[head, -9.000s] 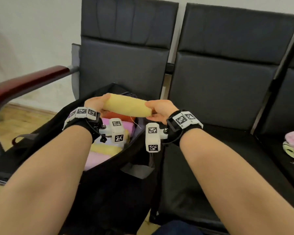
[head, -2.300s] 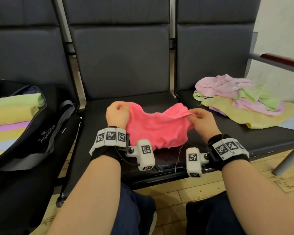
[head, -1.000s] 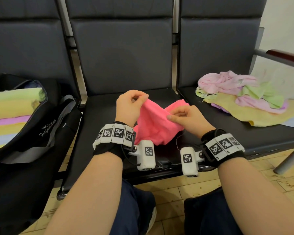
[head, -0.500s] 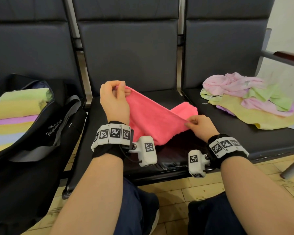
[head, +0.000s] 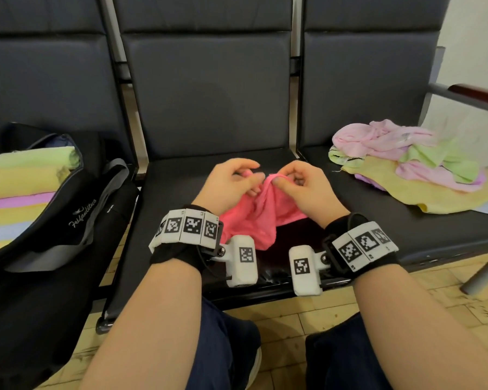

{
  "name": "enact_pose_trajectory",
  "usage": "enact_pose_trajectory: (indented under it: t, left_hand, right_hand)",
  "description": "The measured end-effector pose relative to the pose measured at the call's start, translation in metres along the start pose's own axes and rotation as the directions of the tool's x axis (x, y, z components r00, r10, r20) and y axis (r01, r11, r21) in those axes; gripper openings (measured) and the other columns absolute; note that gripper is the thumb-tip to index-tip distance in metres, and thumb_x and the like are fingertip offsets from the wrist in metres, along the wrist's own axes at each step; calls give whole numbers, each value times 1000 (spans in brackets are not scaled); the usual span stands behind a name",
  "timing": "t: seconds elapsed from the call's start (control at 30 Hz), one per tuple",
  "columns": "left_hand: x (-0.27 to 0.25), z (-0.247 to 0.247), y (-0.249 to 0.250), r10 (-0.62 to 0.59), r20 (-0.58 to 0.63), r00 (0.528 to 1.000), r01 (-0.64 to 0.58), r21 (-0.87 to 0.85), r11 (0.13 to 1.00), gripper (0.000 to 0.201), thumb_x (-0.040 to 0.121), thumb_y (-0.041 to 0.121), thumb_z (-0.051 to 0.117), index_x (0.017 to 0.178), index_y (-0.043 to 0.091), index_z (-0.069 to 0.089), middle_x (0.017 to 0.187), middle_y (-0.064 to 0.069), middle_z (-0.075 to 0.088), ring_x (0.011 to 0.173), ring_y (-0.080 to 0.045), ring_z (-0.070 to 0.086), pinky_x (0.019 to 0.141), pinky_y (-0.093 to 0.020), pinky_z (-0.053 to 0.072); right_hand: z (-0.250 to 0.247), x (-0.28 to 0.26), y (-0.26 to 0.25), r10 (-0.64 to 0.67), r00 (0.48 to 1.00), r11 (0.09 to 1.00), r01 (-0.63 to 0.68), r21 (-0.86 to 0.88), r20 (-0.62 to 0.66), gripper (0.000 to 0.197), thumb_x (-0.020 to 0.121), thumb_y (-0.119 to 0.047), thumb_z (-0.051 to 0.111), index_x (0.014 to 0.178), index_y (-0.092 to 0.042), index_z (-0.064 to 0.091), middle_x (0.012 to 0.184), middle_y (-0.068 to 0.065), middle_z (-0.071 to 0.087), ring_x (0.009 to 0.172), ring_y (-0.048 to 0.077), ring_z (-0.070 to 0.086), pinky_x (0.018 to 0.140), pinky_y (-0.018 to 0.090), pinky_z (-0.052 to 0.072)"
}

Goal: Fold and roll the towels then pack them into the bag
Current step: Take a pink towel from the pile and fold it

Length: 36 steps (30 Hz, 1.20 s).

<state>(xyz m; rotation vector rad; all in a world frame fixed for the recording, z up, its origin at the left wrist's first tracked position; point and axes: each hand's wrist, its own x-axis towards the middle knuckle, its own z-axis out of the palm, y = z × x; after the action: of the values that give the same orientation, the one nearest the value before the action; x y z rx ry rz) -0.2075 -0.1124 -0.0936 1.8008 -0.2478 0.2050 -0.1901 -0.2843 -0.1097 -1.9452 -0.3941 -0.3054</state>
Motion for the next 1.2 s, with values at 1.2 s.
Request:
enact_pose_trajectory:
  t: [1.2]
  left_hand:
    - [8,-9,-13,-18,-204,979,55,180,982,31,77,7,73,106,14,64,84,-4,58,66,-9,55,73,-21,46]
  right_hand:
    - [-6,3,19,167,965,977,-190,-98,-200,11,84,-11,67,79,-19,61,68,-7,58,66,6,57,62,15,43]
